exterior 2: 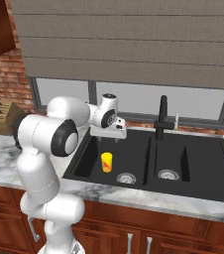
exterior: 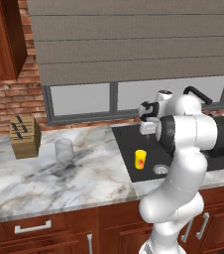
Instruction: Move any existing items from the left basin to the right basin for drying. Then move the glass cup from the counter to the left basin of the sink for washing.
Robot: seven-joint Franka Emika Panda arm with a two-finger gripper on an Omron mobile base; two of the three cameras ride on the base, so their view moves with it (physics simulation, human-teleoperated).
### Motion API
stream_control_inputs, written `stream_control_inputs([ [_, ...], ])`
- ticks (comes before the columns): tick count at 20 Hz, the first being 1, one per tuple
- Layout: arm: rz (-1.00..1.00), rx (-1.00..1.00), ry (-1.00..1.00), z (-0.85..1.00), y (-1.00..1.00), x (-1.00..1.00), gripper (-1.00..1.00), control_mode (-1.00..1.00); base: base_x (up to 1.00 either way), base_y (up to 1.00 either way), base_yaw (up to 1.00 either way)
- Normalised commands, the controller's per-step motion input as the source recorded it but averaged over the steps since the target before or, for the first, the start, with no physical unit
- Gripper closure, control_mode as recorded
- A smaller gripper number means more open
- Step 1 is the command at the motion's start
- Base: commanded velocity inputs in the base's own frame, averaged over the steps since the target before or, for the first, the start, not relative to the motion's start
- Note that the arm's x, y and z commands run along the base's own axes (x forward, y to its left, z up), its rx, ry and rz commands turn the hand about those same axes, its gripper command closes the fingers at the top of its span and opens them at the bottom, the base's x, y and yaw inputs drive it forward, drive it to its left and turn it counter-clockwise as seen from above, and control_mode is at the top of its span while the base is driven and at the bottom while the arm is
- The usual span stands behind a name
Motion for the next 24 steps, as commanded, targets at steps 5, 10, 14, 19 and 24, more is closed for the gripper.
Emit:
stream_control_inputs([
  [5,0.01,0.00,0.01,-0.20,0.00,0.29,-1.00,-1.00,0.00,0.00,0.00],
  [10,0.01,0.00,0.03,-0.19,0.02,0.29,-1.00,-1.00,0.00,0.00,0.00],
  [14,0.01,0.00,0.03,-0.19,0.01,0.28,-1.00,-1.00,0.00,0.00,0.00],
  [19,0.01,0.00,0.04,-0.19,0.01,0.29,-1.00,-1.00,0.00,0.00,0.00],
  [24,0.01,0.00,0.05,-0.20,0.01,0.27,-1.00,-1.00,0.00,0.00,0.00],
])
